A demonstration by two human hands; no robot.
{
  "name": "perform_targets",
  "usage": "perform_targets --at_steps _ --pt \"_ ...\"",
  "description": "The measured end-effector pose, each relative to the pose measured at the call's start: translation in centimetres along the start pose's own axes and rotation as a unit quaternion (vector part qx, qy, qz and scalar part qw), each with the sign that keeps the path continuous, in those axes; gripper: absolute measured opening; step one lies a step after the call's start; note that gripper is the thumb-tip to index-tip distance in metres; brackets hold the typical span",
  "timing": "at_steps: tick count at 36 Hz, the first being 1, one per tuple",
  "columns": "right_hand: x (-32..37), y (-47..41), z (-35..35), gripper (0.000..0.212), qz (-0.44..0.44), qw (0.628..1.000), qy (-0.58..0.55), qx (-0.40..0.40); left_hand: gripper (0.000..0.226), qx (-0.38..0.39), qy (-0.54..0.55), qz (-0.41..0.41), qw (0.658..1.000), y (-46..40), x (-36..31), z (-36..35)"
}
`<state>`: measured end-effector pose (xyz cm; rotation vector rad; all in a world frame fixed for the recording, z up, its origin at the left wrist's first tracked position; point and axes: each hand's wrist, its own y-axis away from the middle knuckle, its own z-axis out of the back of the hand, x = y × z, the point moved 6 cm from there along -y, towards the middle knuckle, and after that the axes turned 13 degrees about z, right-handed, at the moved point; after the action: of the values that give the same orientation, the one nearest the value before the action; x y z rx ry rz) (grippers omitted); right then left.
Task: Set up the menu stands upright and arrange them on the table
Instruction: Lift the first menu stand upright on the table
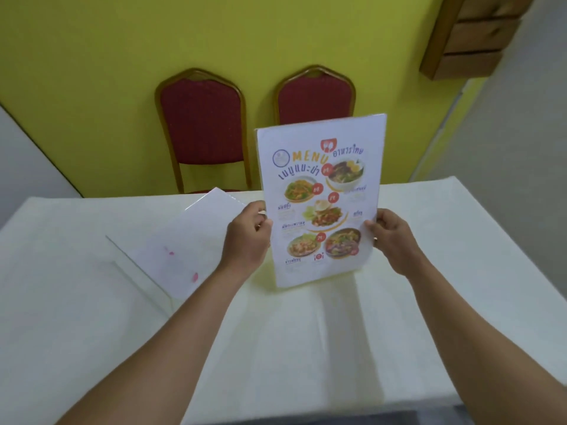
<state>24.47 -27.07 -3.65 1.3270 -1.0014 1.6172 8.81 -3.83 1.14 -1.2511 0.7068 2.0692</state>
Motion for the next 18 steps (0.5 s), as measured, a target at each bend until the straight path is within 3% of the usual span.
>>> perform_targets --at_steps 11,18 --pt "-1.5 1.5 0.0 0.013 0.009 1.000 0.011 -0.016 0.014 0.008 -0.039 -0.020 0.999 0.5 1.6 -0.3" --pt "-1.8 1.2 -0.1 0.010 -0.001 1.000 0.021 -0.014 0.028 0.016 -0.045 -0.017 0.999 0.5 1.6 -0.4"
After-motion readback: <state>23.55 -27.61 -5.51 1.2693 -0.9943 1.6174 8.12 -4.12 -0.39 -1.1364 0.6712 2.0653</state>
